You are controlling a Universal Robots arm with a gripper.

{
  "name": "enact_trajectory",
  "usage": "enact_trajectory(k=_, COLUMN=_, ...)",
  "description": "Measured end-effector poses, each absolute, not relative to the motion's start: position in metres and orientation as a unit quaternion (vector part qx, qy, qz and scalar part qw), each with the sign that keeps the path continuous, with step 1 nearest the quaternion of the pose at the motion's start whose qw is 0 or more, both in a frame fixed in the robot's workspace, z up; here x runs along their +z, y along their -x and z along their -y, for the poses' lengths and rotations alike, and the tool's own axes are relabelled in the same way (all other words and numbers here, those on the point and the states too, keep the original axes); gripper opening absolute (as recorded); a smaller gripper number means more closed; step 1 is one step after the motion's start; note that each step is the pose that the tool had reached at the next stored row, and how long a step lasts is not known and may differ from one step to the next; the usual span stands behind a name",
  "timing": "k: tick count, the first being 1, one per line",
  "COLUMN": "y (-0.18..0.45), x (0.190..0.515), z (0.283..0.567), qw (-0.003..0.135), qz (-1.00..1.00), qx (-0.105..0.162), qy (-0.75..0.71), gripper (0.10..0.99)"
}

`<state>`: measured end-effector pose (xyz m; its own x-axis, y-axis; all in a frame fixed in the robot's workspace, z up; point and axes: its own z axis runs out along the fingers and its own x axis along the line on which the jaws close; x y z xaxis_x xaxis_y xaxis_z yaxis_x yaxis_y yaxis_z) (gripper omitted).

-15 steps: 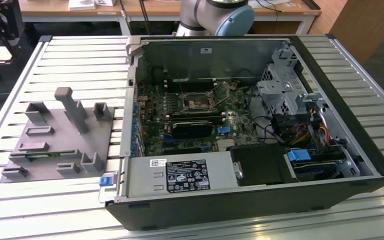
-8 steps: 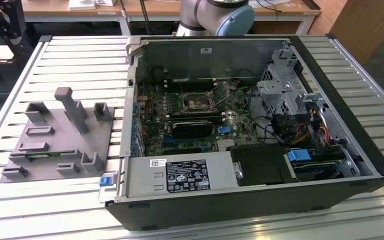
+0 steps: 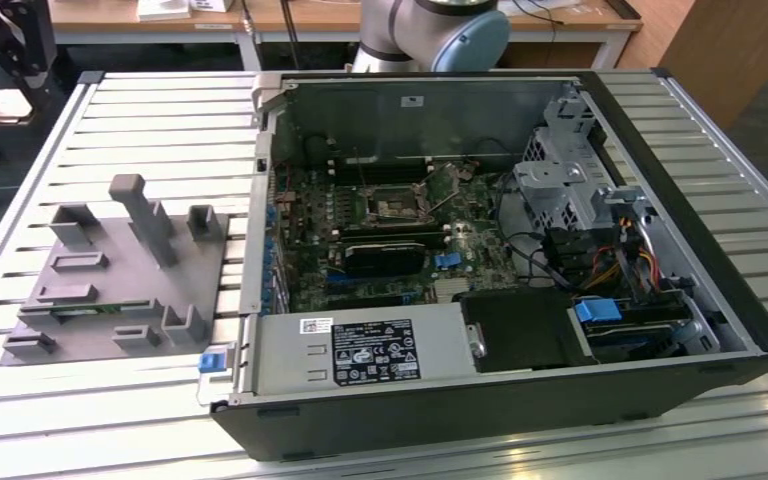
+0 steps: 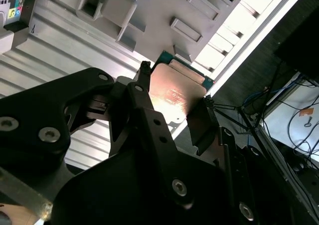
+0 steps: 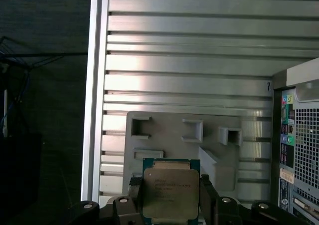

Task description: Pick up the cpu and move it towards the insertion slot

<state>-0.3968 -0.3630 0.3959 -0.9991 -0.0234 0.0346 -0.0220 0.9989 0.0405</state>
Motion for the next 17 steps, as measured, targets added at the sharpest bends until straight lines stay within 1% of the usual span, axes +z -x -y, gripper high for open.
enact_trajectory(k=17, y=0.381, x=0.398, z=0.363, qw=0.025, qz=0.999, qx=-0.020, qy=-0.011, gripper=0.545)
